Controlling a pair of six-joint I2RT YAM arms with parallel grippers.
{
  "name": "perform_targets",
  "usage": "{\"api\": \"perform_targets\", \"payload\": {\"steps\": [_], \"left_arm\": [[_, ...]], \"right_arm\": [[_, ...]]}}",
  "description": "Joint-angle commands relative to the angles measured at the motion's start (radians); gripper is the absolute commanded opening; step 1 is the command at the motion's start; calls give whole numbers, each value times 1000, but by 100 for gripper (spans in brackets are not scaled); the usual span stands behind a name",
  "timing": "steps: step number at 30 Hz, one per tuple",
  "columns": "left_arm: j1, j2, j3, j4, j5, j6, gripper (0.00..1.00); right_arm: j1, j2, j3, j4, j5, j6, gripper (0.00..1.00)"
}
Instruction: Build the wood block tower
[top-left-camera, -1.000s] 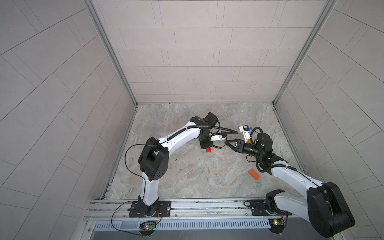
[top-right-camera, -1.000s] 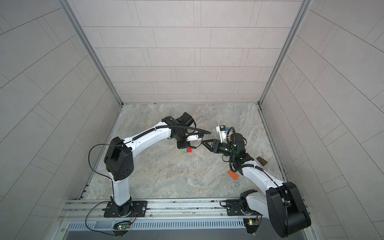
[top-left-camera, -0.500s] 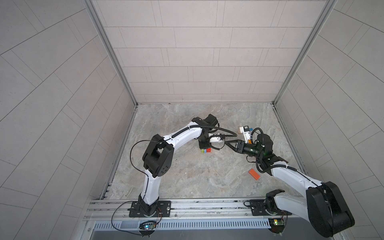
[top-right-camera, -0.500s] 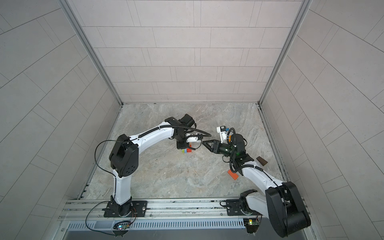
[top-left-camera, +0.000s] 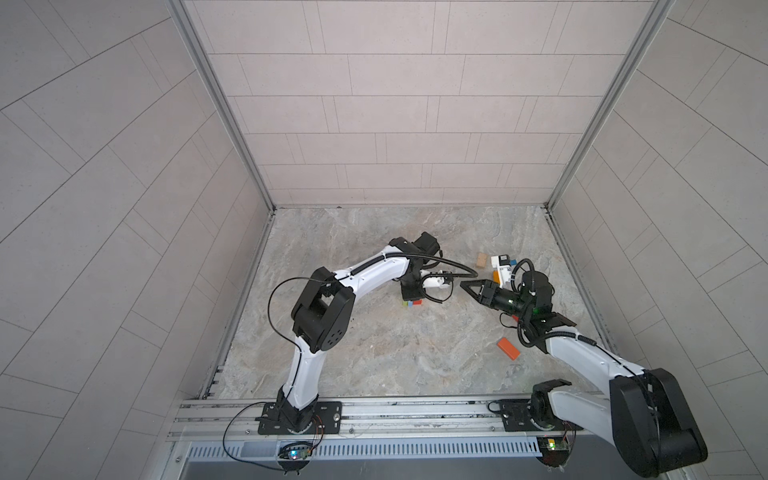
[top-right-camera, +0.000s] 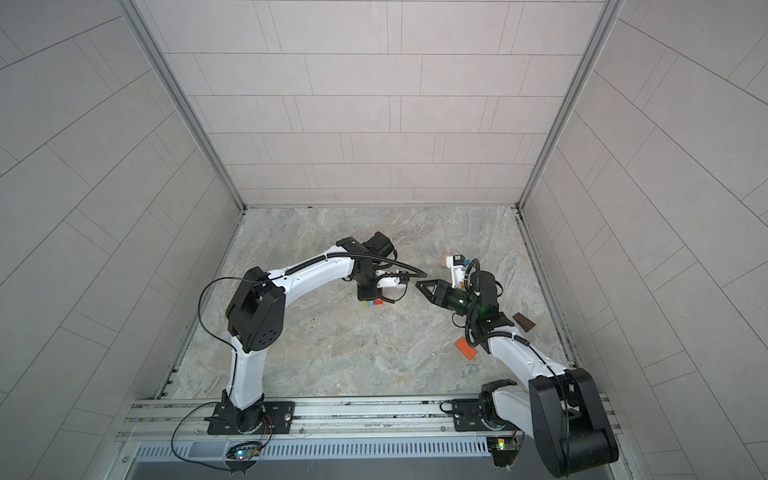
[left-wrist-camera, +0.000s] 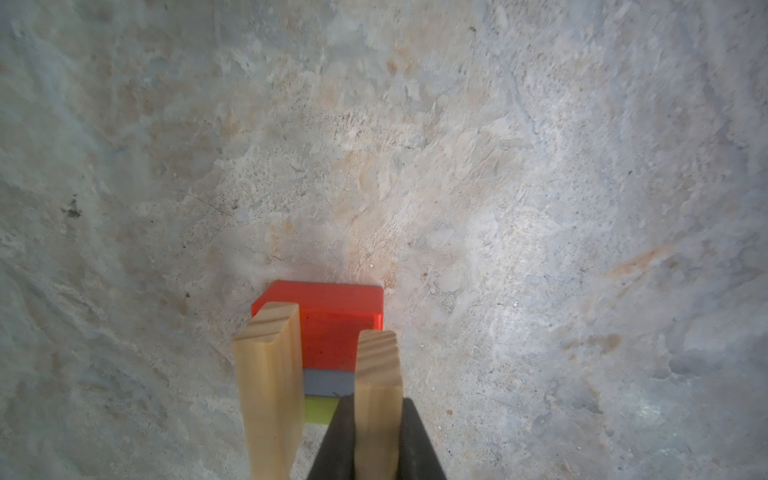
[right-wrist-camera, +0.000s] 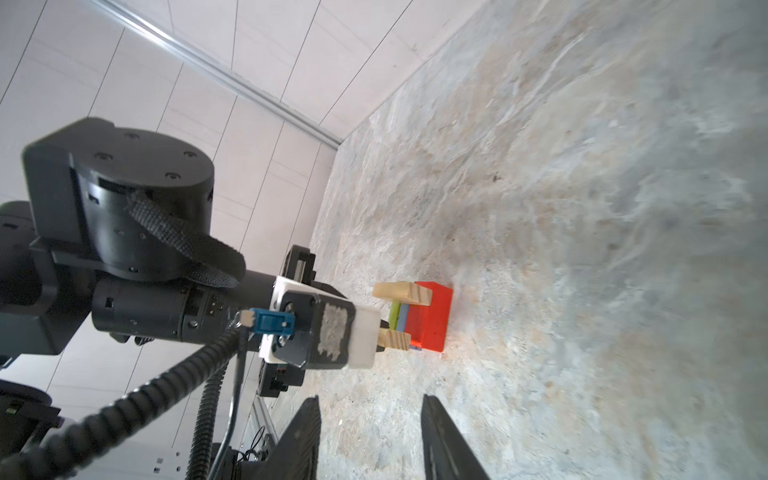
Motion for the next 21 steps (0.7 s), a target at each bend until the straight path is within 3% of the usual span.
{"api": "perform_targets", "payload": {"steps": [1,21], "left_arm": [[-4,15,35,-9,-7,8,0],[-10,41,43,-10,-28,5,2]], "right_arm": [[-24,-40,-9,-33,39,1,41],[-29,-50,-14,-31,43,0,41]]}}
